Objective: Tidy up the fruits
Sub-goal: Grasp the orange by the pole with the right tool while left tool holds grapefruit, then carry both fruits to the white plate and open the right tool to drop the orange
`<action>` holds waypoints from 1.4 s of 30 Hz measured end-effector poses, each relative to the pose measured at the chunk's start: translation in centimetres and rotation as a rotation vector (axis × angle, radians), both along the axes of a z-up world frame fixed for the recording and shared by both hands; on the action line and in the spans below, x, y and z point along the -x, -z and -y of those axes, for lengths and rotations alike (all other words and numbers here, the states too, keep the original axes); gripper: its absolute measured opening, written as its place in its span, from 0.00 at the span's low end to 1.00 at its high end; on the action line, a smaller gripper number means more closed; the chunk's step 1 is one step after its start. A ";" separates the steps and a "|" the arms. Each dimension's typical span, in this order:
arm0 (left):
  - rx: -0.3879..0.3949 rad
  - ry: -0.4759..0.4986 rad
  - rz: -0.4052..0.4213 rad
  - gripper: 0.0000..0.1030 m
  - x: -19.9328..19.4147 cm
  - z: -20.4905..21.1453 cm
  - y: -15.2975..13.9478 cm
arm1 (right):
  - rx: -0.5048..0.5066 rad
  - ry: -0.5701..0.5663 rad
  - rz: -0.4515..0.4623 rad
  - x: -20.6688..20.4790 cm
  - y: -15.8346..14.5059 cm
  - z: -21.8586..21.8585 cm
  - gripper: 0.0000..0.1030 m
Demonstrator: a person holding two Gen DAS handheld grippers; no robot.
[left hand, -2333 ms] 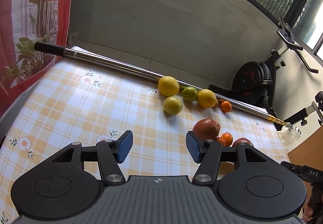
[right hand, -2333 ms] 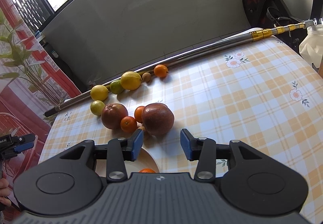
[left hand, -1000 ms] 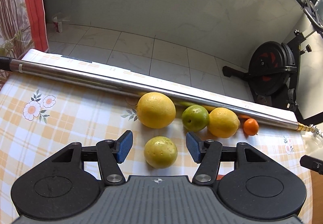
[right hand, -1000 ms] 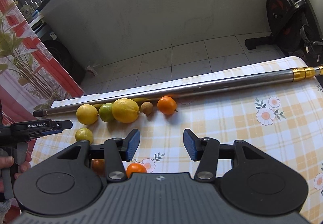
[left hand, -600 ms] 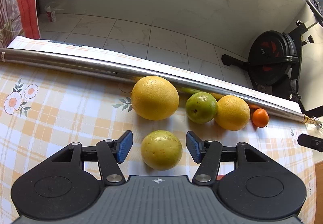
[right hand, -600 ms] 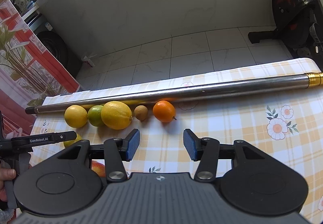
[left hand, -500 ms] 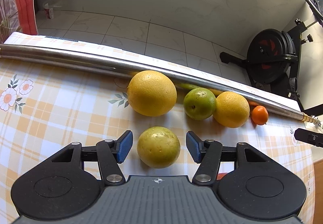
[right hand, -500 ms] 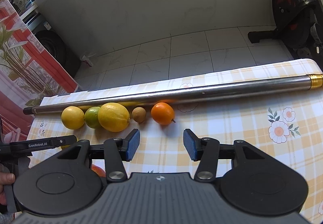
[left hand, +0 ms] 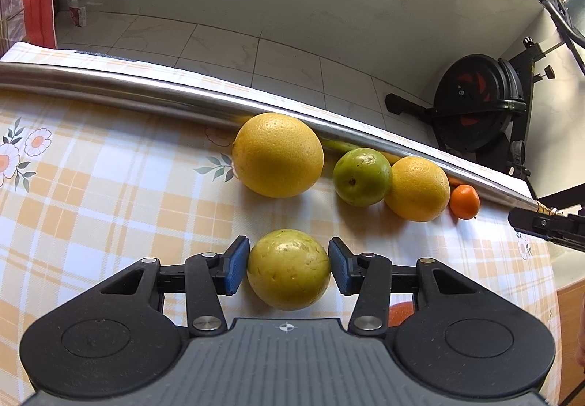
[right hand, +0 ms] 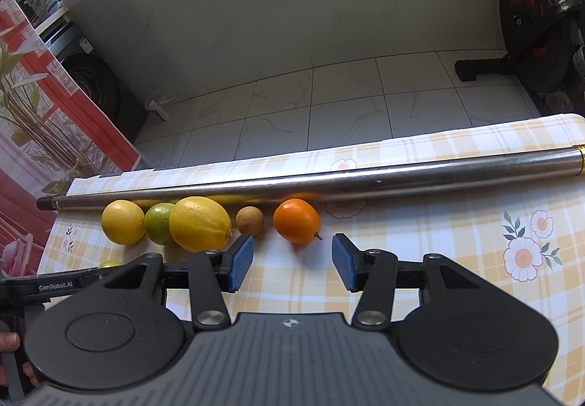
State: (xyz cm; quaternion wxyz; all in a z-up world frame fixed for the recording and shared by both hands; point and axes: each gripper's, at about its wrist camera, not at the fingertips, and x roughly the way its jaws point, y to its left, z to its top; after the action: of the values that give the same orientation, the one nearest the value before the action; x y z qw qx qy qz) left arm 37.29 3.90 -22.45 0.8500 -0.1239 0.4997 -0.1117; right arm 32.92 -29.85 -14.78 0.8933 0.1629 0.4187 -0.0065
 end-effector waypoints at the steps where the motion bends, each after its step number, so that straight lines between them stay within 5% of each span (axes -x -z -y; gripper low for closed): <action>1: -0.002 0.003 0.004 0.49 0.3 -0.2 -0.1 | -0.001 0.003 0.002 -0.2 0.1 0.1 0.50; 10: -0.022 -0.012 0.088 0.49 3.0 -1.0 -1.8 | 0.010 0.025 -0.009 -3.6 1.2 0.4 0.50; 19: 0.006 -0.011 0.107 0.49 3.7 -1.0 -2.5 | 0.127 -0.059 -0.118 -6.4 3.5 -1.4 0.52; 26: 0.012 0.002 0.100 0.49 4.6 -0.8 -2.7 | 0.150 -0.083 -0.149 -6.6 4.0 -2.4 0.41; 42: 0.015 0.026 0.161 0.49 7.1 -0.1 -6.3 | 0.091 -0.047 -0.073 -2.1 0.2 -1.5 0.40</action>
State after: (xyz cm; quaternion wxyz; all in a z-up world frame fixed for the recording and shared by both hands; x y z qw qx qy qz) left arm 30.19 4.01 -16.14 0.8850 -0.1144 0.4304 -0.1359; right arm 35.00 -28.39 -14.96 0.8840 0.1116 0.4539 -0.0104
